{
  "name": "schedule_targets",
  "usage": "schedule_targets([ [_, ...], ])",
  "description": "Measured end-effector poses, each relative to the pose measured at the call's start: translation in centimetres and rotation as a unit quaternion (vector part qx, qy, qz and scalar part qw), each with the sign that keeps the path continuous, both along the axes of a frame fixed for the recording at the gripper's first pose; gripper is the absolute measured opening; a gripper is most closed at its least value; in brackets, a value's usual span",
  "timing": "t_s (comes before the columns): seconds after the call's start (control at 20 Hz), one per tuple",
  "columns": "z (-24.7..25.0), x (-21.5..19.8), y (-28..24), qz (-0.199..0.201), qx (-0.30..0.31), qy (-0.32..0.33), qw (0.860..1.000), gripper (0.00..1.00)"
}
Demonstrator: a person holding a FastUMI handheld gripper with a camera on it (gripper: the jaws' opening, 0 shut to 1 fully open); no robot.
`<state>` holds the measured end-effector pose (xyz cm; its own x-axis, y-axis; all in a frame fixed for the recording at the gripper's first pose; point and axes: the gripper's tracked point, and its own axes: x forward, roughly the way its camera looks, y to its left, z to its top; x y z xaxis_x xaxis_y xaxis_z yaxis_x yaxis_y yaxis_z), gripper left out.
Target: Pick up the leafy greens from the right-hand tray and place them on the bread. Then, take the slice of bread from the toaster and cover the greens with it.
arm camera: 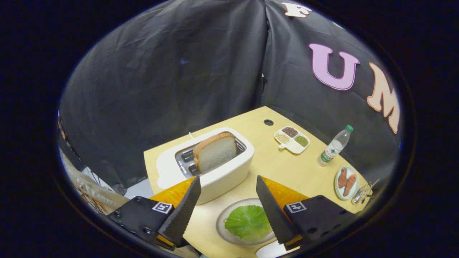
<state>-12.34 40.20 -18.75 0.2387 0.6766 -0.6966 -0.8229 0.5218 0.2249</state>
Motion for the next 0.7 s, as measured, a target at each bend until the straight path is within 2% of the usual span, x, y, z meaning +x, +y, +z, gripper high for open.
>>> schedule_targets([
  [0.3,1.2,0.3,3.9,-0.019,0.024,0.030,0.999,0.99],
  [0.7,-0.1,1.9,7.3,-0.060,0.017,0.073,0.995,0.97],
])
